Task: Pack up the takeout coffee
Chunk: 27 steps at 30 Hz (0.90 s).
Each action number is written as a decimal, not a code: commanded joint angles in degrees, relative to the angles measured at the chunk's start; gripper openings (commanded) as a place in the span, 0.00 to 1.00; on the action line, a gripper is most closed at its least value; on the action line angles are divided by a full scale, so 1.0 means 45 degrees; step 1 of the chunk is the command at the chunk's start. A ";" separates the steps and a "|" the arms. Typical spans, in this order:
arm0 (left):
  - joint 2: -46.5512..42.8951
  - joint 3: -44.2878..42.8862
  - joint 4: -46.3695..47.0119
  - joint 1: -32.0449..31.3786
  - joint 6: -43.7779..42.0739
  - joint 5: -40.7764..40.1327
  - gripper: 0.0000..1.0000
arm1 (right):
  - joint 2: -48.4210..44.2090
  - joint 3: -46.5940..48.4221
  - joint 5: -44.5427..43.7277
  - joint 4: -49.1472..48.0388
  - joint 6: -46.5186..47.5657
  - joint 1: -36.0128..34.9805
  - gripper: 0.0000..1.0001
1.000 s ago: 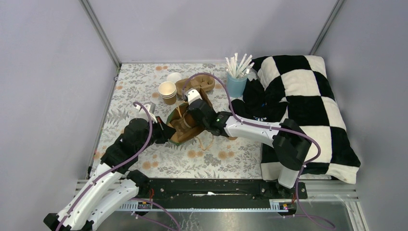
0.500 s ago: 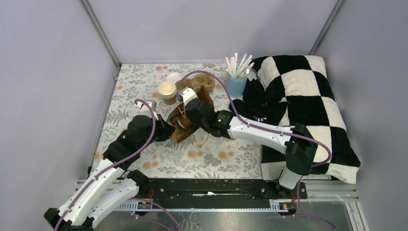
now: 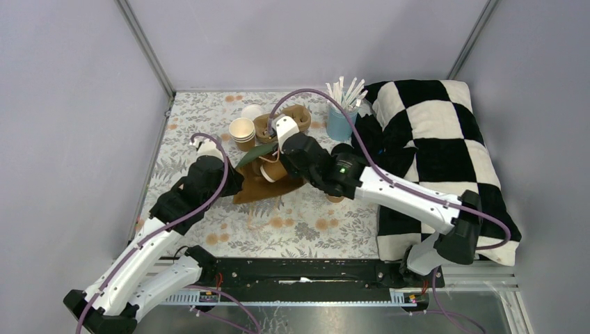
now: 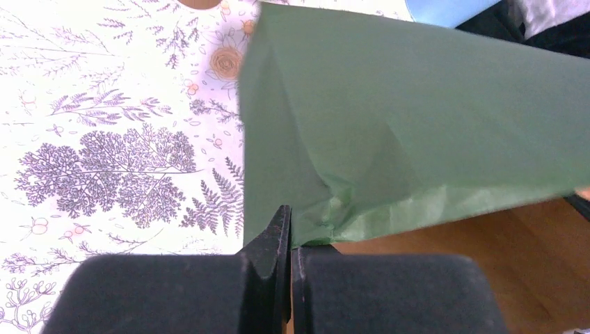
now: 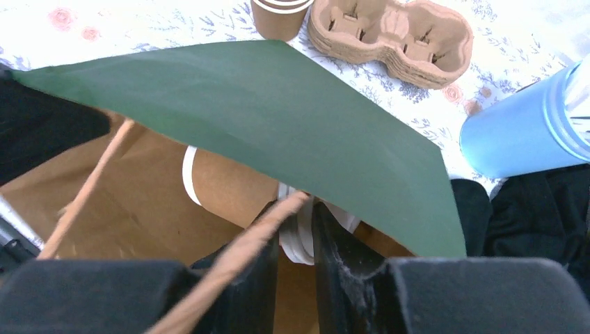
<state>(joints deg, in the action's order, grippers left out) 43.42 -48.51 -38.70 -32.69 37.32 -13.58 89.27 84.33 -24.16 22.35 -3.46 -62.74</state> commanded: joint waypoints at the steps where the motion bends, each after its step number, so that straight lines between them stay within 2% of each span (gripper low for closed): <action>1: 0.0321 -0.0871 -0.0537 -0.0019 -0.0192 -0.1406 0.00 | -0.1495 0.0992 0.0696 0.0715 -0.0310 -0.0081 0.22; 6: 0.0867 -0.1797 -0.0568 -0.0016 -0.0125 -0.1575 0.00 | -0.1754 0.0749 0.3003 0.0620 -0.0427 -0.0081 0.22; 9: 0.1018 -0.2286 -0.0545 -0.0013 -0.0081 -0.1059 0.00 | -0.1878 -0.0069 0.3495 -0.0531 -0.0874 -0.0064 0.23; 13: 0.0361 -0.1875 0.0140 -0.0021 0.0007 0.0061 0.00 | -0.1243 -0.0289 0.3435 -0.1405 -0.1269 -0.0018 0.24; 17: -0.0853 -0.1045 0.0505 -0.0021 0.0275 0.0555 0.00 | -0.0574 -0.0148 0.3750 -0.0864 -0.2260 0.0757 0.23; 27: -0.2593 0.0282 0.1622 -0.0020 0.0909 0.1579 0.00 | 0.0793 0.0375 0.3494 0.0941 -0.2145 0.1129 0.21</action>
<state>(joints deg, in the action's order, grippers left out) 32.86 -48.95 -37.98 -32.95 39.46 -9.56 90.50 82.78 -8.45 22.94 -12.12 -57.98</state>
